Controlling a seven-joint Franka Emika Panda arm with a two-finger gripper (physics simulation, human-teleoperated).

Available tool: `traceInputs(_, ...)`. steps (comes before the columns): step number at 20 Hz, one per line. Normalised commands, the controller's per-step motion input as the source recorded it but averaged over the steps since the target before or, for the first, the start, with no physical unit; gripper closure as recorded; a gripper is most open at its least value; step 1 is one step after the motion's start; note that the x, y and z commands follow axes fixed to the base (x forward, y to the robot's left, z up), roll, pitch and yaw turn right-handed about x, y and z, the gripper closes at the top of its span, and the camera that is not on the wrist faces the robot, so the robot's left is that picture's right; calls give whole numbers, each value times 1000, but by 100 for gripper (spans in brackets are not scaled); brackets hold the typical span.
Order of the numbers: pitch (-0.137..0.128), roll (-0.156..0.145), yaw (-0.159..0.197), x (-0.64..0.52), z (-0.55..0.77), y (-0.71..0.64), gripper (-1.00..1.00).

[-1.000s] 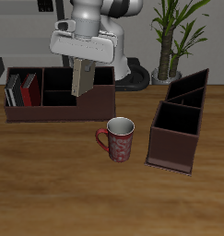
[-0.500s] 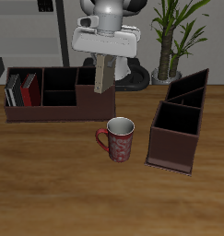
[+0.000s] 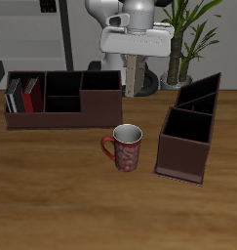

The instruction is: Place the striped book into the back desk caddy's left compartment and place the red book into the back desk caddy's left compartment and place the yellow book into the left desk caddy's right compartment

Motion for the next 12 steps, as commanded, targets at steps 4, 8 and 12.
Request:
traceInputs(4, 19, 37, 8, 175, 88, 445, 100)
traceInputs(8, -8, 32, -4, 155, 154, 332, 100)
traceInputs(12, 15, 4, -40, 269, 188, 268, 100)
